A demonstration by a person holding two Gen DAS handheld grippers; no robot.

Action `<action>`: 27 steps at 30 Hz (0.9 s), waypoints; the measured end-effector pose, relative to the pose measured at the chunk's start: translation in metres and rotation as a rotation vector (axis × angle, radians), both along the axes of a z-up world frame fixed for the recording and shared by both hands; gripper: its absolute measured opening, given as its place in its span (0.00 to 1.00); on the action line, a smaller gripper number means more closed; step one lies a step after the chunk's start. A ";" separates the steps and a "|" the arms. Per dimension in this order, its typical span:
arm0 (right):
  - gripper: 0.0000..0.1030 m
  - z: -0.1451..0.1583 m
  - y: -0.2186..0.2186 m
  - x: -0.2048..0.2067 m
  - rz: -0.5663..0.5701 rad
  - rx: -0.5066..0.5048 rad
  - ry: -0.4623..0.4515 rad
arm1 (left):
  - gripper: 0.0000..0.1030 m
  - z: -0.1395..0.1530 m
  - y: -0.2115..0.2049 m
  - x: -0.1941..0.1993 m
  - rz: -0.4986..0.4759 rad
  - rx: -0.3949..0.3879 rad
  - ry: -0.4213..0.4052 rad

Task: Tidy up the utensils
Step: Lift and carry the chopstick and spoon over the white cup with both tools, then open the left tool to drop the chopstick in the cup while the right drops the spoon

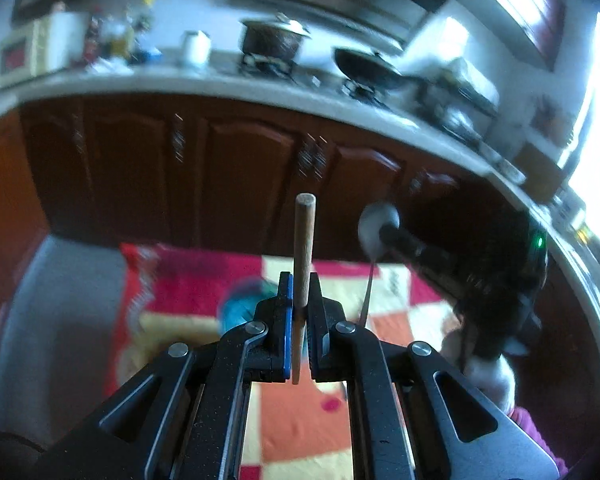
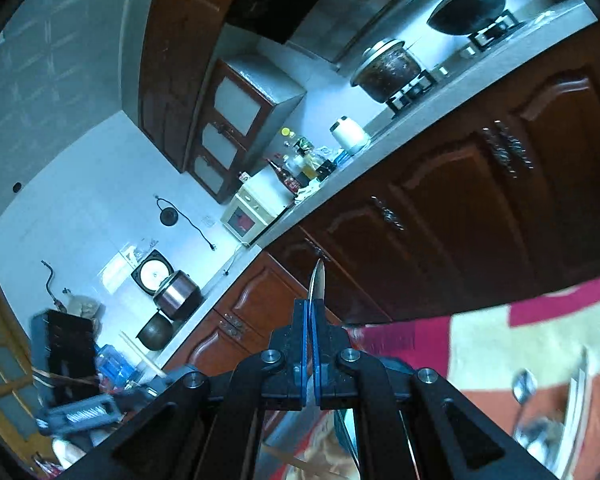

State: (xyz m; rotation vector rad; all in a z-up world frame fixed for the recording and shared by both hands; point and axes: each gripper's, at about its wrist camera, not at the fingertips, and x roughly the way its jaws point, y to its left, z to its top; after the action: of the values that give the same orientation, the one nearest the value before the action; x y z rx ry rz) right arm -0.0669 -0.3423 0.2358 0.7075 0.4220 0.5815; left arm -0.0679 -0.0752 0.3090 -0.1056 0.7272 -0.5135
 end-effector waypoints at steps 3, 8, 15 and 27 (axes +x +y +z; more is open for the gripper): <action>0.01 -0.006 0.020 0.025 -0.001 -0.037 -0.013 | 0.04 0.000 0.008 0.019 0.056 0.008 -0.037; 0.01 -0.025 0.043 0.065 -0.009 -0.107 -0.017 | 0.05 -0.028 0.000 0.051 0.101 0.059 -0.043; 0.01 -0.064 0.048 0.090 -0.005 -0.137 0.019 | 0.05 -0.077 -0.011 0.069 0.083 0.112 0.039; 0.01 -0.102 0.040 0.069 0.026 -0.181 0.140 | 0.04 -0.124 -0.028 0.080 0.112 0.157 0.116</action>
State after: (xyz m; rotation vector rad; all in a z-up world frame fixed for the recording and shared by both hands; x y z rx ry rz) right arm 0.0017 -0.3019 0.1341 0.5713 0.6066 0.5128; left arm 0.0116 -0.1030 0.1854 -0.0296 0.8676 -0.3439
